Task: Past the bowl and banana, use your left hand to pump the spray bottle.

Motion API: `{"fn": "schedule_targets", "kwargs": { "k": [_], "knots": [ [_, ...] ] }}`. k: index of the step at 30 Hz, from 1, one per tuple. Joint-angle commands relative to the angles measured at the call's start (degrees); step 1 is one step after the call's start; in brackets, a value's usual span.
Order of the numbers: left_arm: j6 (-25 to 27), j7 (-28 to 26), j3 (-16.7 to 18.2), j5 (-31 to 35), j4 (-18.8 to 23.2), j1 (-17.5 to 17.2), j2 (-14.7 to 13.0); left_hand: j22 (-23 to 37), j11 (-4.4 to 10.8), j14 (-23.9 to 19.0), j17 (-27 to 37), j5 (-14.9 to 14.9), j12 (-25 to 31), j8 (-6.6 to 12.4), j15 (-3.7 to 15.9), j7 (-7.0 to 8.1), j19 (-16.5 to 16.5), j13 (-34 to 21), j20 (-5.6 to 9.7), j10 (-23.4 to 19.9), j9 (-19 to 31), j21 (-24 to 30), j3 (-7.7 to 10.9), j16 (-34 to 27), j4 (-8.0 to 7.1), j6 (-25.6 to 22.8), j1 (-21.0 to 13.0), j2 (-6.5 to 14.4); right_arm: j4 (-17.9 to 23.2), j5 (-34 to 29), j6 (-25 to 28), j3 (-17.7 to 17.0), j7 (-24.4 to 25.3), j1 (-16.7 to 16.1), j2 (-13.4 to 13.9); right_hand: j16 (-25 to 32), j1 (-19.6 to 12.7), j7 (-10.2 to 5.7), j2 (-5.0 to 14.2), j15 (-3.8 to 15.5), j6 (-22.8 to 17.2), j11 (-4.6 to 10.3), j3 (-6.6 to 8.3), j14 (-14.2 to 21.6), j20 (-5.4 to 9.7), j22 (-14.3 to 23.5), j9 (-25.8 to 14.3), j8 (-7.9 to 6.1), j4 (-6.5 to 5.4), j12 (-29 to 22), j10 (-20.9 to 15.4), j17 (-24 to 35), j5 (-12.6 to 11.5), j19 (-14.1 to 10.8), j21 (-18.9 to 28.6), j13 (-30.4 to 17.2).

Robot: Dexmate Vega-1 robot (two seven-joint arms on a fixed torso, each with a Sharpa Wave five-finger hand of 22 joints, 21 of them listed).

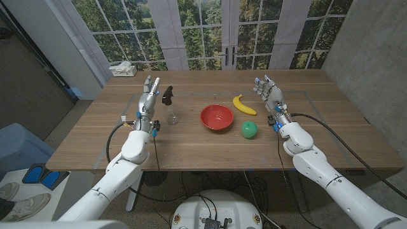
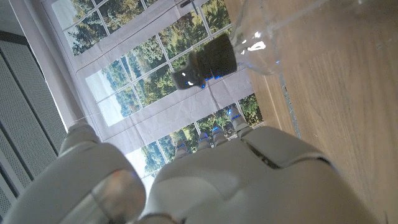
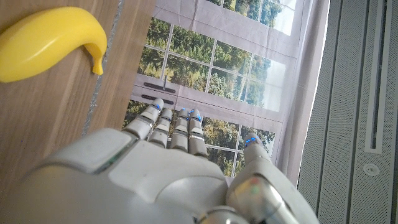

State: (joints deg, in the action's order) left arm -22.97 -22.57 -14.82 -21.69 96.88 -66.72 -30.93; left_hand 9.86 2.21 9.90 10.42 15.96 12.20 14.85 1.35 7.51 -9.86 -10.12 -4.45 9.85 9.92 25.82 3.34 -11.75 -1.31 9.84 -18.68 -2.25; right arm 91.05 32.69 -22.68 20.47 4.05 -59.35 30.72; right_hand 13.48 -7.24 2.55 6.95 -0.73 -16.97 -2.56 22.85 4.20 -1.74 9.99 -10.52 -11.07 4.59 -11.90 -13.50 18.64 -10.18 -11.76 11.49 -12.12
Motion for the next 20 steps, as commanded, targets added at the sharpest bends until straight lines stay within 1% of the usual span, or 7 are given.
{"fn": "schedule_targets", "kwargs": {
  "k": [1,7,10,13,15,17,20],
  "knots": [
    [-3.5,3.1,3.0,-3.2,1.7,-2.5,-0.2,0.1,1.07,8.3,-0.2,-0.1,0.4,0.14,1.33,-2.08,-13.8,0.1,3.09,7.5,-0.1,-0.7,0.54,-0.2,-0.92,0.1,1.3,2.6,-0.1,-0.2,0.1,0.5,-0.2,0.6,-0.4,0.3,0.0,-0.29,0.76,-0.37,0.1,-0.33,0.02,0.0,-0.46,0.2,-0.1,0.00,0.06,-0.1,-0.1,0.1,0.0,-0.2,0.1,-0.3],
    [-3.3,5.8,4.3,-4.9,2.7,-3.4,-1.8,0.0,1.49,6.0,-0.4,-0.2,0.1,-0.77,1.90,-3.40,-11.2,0.2,5.09,4.6,-0.3,-1.3,2.25,0.0,-1.81,-2.3,2.3,7.5,-0.2,-0.6,0.6,0.7,0.2,0.9,-0.4,0.3,0.1,-0.16,0.56,-0.27,0.1,-0.43,-0.10,-0.2,-0.41,0.2,-0.1,-0.04,0.08,0.0,0.2,0.0,0.0,-0.3,0.1,-0.2],
    [-3.6,6.6,5.0,-5.7,2.8,-3.7,-2.1,0.0,1.43,5.2,-0.4,0.1,-0.4,-1.82,1.67,-4.81,-10.2,0.2,5.12,3.6,-0.3,-2.1,4.75,0.4,-2.60,-3.1,2.4,12.4,0.0,-1.6,0.1,0.4,1.2,0.7,-0.3,0.1,0.3,-0.17,0.31,0.45,0.0,-0.27,-0.23,-0.4,-0.04,0.2,-0.1,-0.04,0.14,0.2,0.6,0.0,0.0,-0.5,0.2,-0.2],
    [-3.2,7.4,5.4,-6.8,2.7,-3.8,-2.2,0.0,0.60,4.0,-0.4,1.2,-0.6,-2.63,1.43,-6.51,-9.1,0.2,6.04,1.9,-0.3,-2.9,9.17,0.6,-4.83,-4.9,2.8,14.6,1.8,-3.2,-0.1,0.0,3.2,-0.5,0.1,-0.3,0.3,-0.14,-0.04,1.62,-0.1,-0.27,-0.38,-1.2,0.87,0.2,-0.1,-0.06,0.30,0.3,1.1,-0.2,0.0,-0.7,0.2,-0.1],
    [-3.2,7.8,5.4,-6.8,2.2,-3.5,-2.2,0.0,-0.03,3.0,-0.4,2.3,-0.8,-3.34,1.13,-7.97,-8.0,0.2,7.71,1.2,-0.3,-3.5,13.89,0.6,-6.73,-5.9,2.8,14.8,3.2,-4.4,0.2,-0.2,5.0,-1.6,0.3,-0.4,0.3,-0.11,-0.16,2.02,-0.2,-0.24,-0.42,-1.2,1.20,0.2,-0.1,-0.10,0.39,0.4,1.2,-0.3,-0.1,-0.6,0.2,-0.1],
    [-2.2,7.6,5.3,-6.8,2.0,-3.3,-2.3,-0.1,-1.29,2.4,-0.6,3.3,-1.0,-4.03,0.47,-9.75,-6.7,0.2,11.14,0.3,-0.3,-4.6,20.60,1.0,-7.74,-7.1,2.2,14.7,4.3,-4.6,1.0,-0.4,6.2,-2.4,0.3,-0.4,0.3,-0.18,-0.25,2.26,-0.4,-0.18,-0.46,-1.1,1.41,0.2,-0.1,-0.16,0.47,0.4,1.2,-0.4,-0.1,-0.1,0.0,-0.1],
    [-2.6,8.9,4.8,-7.8,0.7,-2.5,-1.8,-0.2,-2.33,2.3,-0.7,3.2,-1.1,-4.23,-0.01,-10.61,-6.1,0.2,12.62,0.0,-0.2,-5.4,23.81,1.2,-7.43,-7.6,1.6,14.6,5.8,-6.0,1.6,-0.6,8.1,-3.4,0.6,-0.5,0.3,-0.11,-0.44,2.28,-0.6,-0.17,-0.57,-0.9,2.00,0.1,-0.1,-0.17,0.68,0.2,0.8,-0.8,-0.1,2.4,-0.9,0.0]
  ]
}}
